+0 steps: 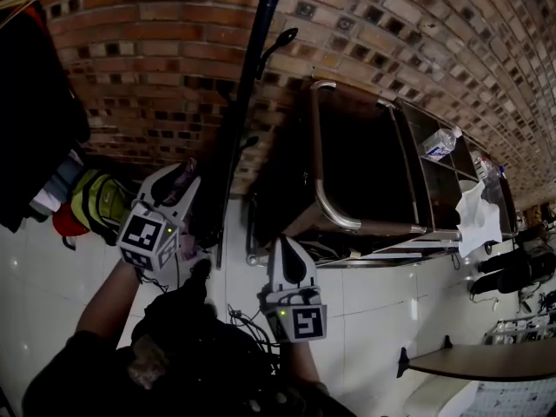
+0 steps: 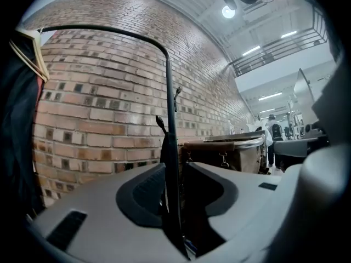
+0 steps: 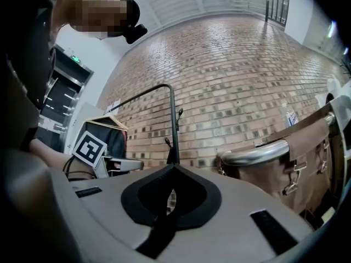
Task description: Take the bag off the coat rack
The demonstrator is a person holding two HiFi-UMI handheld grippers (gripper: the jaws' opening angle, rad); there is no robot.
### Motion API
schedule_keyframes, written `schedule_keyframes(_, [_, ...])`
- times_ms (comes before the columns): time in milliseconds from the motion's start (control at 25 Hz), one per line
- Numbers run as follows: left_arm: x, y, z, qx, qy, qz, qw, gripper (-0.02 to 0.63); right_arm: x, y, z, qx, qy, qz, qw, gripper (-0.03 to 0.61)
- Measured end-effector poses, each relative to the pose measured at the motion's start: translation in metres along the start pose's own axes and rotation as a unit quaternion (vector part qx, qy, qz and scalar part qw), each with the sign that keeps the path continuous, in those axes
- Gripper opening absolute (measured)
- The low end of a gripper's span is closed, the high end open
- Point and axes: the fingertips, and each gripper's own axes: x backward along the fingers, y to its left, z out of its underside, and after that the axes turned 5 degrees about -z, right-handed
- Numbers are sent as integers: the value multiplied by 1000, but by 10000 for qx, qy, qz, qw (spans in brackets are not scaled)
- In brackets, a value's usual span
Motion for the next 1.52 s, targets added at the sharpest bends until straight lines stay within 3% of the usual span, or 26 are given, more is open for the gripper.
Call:
schedule_keyframes(160, [-46,-1,8,69,184,314,9993,242,-28,-10,4,0,41,-25,10000,8])
schedule_keyframes(440, [-117,15,9,57,232,459,9987,262,-70,-39,6,-107,111,85,9998,8])
schedule_keyframes(680, [-147,16,16,161,321,791,9962,266,-97,-55,11,-159,166,172,9996,9])
schedule_keyframes(920, [-154,9,16,138,392,1421,9890,167,-113,-62,14,-200,190,154,9995,9])
schedule_keyframes(1080, [-151,1,14,-65,342,1596,9866,44,-117,-65,16,-228,210,174,9994,9])
schedule_keyframes(1240, [-141,5,10,358,405,1785,9825,37,-119,-70,16,-209,209,216,9993,9])
schedule_keyframes(1520, [-118,11,-29,1425,53,2321,9622,34,-123,-75,19,-258,222,235,9991,9])
